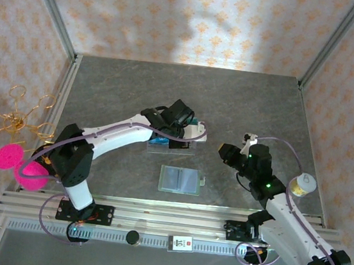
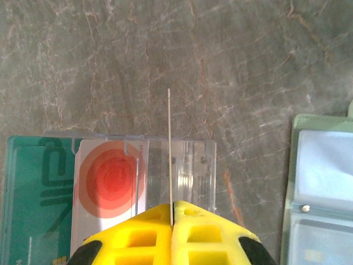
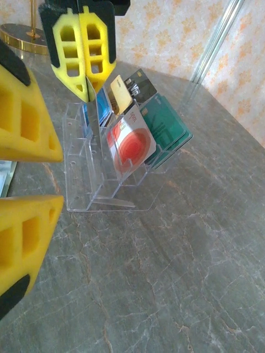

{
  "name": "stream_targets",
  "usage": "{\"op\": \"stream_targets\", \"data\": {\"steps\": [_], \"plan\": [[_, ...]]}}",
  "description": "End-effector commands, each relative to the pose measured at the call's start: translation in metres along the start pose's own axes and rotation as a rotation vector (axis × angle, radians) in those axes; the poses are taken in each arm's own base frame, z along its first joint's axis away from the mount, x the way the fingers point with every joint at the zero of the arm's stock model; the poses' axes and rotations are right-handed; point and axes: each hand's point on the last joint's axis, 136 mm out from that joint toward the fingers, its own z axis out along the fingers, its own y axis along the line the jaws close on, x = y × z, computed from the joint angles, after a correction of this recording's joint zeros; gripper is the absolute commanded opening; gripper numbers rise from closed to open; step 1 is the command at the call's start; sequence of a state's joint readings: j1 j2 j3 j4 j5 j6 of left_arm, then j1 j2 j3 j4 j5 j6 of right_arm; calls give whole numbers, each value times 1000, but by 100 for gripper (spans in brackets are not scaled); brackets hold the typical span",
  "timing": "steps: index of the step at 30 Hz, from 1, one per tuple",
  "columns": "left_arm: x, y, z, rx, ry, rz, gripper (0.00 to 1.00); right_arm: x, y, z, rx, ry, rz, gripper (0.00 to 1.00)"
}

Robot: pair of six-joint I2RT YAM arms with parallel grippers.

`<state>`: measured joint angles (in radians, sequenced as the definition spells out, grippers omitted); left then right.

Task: Take the credit cards out of the card holder

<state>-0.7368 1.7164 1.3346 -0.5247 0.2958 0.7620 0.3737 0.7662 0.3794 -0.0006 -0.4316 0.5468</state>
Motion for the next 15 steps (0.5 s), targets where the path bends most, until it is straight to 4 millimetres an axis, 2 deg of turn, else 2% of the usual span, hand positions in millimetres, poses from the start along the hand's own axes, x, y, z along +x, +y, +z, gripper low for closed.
{"op": "stream_targets", "data": {"steps": [1, 15], "plan": [[7, 7, -6, -13, 49, 45, 0, -8, 9, 0, -27, -14, -24, 21], [23, 16, 10, -15, 94, 45, 0, -8, 7, 6, -22, -3, -30, 21]]}}
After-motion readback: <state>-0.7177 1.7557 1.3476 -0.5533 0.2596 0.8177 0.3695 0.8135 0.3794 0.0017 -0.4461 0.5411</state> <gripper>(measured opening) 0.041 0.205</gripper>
